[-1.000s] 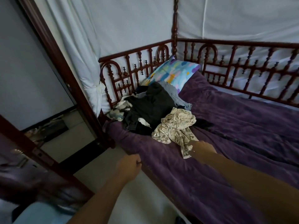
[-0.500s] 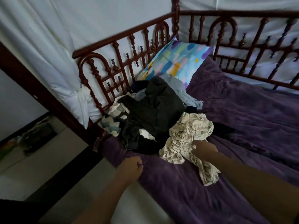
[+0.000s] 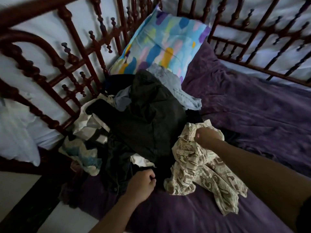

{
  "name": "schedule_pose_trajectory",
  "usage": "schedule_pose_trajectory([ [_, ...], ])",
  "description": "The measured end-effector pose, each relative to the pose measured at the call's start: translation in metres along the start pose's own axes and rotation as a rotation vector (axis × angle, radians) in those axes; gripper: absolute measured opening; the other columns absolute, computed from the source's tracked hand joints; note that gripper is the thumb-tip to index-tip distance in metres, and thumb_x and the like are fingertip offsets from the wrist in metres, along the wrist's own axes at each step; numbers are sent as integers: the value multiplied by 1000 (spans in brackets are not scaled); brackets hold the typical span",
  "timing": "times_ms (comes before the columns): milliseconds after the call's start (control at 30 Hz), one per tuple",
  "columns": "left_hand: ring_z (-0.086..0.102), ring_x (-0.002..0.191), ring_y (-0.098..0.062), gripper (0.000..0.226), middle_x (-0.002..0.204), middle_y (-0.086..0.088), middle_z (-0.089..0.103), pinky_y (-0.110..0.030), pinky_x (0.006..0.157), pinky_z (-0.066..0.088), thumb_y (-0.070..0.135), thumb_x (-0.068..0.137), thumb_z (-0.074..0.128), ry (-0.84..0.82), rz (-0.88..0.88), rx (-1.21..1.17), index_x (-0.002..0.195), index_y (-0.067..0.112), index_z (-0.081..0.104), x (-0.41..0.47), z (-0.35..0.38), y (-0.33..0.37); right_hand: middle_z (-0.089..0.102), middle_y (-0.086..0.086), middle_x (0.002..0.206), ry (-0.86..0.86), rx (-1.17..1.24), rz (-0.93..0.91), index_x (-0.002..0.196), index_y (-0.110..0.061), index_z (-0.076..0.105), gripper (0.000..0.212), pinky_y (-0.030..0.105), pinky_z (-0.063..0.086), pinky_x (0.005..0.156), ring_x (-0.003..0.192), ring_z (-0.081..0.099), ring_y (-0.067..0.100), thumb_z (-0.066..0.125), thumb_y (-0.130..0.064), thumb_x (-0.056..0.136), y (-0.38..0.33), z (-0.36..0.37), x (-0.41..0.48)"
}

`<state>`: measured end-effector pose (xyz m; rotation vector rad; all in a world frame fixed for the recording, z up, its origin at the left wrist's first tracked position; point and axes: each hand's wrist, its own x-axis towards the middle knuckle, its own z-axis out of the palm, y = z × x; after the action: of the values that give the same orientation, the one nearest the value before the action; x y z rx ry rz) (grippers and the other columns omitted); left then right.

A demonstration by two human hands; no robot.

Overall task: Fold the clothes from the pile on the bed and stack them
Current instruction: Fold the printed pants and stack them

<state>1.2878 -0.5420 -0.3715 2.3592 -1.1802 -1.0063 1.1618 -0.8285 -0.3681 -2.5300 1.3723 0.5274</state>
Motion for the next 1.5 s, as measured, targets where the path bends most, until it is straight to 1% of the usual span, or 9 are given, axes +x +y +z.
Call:
schedule_pose_trajectory([
  [233, 51, 70, 3, 17, 75, 16, 55, -5, 59, 35, 31, 93, 54, -43, 27, -14, 107, 25, 63, 64, -17, -60, 53, 12, 124, 10, 28, 63, 125, -16, 52, 36, 41, 45, 87, 115, 53, 34, 54, -27, 90, -36, 20, 110],
  [400, 60, 85, -7, 15, 88, 8, 65, -17, 67, 40, 30, 93, 53, -103, 42, 16, 104, 25, 62, 88, -27, -66, 64, 11, 111, -1, -56, 215, 108, -18, 63, 22, 35, 43, 74, 101, 62, 34, 50, -24, 90, -14, 35, 110],
  [667, 62, 87, -15, 17, 97, 3, 65, -30, 74, 49, 33, 93, 53, -123, 213, 86, 105, 24, 60, 137, -63, 25, 70, 3, 82, 409, 263, 147, 84, -25, 67, 9, 34, 41, 64, 81, 64, 33, 68, -32, 79, 28, -84, 24],
  [933, 49, 120, -22, 74, 129, -3, 49, -37, 95, 44, 59, 78, 65, 170, 327, -207, 135, 19, 41, 142, -117, 168, 66, -6, 69, 796, 298, -52, 77, -22, 65, 10, 25, 37, 54, 64, 63, 23, 75, -22, 73, 40, -190, -71],
  [1067, 61, 104, -20, 61, 111, 5, 63, -35, 83, 49, 66, 72, 63, 127, 326, -68, 117, 27, 55, 101, -111, 206, 55, -6, 66, 931, 339, -51, 75, -20, 59, 13, 27, 34, 54, 61, 54, 21, 71, -23, 77, 52, -229, -108],
  [1200, 64, 90, -26, 25, 89, -2, 68, -34, 76, 52, 40, 83, 60, 217, 325, -115, 93, 18, 67, 61, -113, 234, 58, -2, 74, 993, 350, -121, 77, -15, 56, 14, 32, 45, 56, 65, 57, 23, 67, -22, 81, 64, -267, -149],
  [1267, 63, 84, -30, 21, 81, -8, 67, -34, 71, 49, 33, 79, 62, 287, 344, -190, 80, 12, 66, 49, -141, 251, 61, 0, 77, 1042, 310, -143, 79, -14, 57, 12, 32, 44, 56, 66, 58, 24, 64, -23, 82, 73, -288, -171],
  [1400, 44, 53, -15, 35, 45, 10, 43, -30, 49, 29, 28, 77, 64, 482, 451, -338, 54, 18, 41, 21, -228, 284, 67, 4, 89, 1132, 309, -94, 87, -16, 60, 13, 34, 42, 61, 78, 60, 29, 62, -28, 81, 95, -334, -209],
  [1500, 41, 54, -11, 24, 57, 4, 43, -28, 51, 31, 26, 80, 59, 588, 563, -425, 63, 15, 46, -5, -285, 312, 68, -1, 91, 1136, 464, -134, 87, -16, 59, 11, 37, 47, 67, 83, 62, 28, 63, -26, 83, 97, -358, -232],
])
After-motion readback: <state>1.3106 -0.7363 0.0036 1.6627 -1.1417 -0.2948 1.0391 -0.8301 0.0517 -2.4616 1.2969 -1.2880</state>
